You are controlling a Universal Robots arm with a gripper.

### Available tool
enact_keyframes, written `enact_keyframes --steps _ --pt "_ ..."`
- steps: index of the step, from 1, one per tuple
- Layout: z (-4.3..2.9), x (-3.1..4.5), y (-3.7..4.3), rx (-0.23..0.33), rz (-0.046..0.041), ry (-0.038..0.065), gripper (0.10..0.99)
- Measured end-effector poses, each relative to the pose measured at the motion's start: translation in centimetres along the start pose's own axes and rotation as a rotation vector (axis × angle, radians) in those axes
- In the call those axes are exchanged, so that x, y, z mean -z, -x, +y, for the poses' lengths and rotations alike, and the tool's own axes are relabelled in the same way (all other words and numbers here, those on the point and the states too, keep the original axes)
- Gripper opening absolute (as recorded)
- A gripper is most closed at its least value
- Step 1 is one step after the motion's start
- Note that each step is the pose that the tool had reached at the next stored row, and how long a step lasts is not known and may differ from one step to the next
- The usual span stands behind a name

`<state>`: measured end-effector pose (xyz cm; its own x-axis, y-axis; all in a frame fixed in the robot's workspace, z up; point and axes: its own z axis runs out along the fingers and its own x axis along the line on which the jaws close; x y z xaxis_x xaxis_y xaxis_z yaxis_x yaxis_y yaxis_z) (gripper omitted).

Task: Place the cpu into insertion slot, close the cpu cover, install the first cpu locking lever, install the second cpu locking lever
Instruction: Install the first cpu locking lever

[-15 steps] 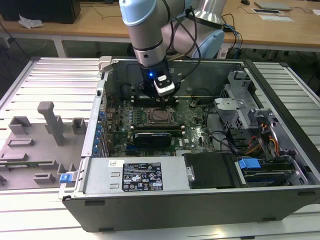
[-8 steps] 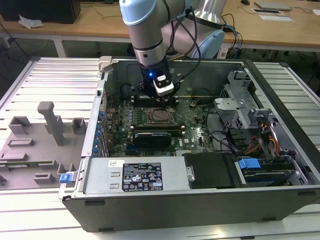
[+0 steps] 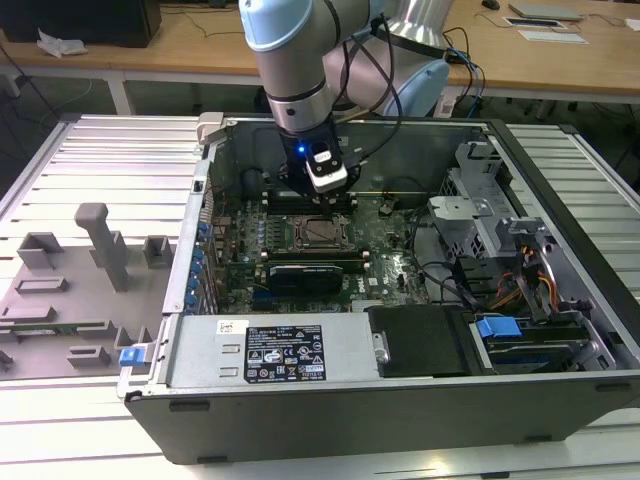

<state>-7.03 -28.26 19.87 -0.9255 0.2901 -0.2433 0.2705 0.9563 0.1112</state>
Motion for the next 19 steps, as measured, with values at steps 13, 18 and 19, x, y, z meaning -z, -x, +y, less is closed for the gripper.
enact_keyframes --steps 13,18,19 --pt "0.11 0.84 0.22 0.0 -0.0002 0.0 0.106" --pt "0.32 0.84 0.15 -0.001 0.0005 0.002 0.106" --pt "0.34 0.84 0.15 -0.001 0.0008 0.003 0.106"
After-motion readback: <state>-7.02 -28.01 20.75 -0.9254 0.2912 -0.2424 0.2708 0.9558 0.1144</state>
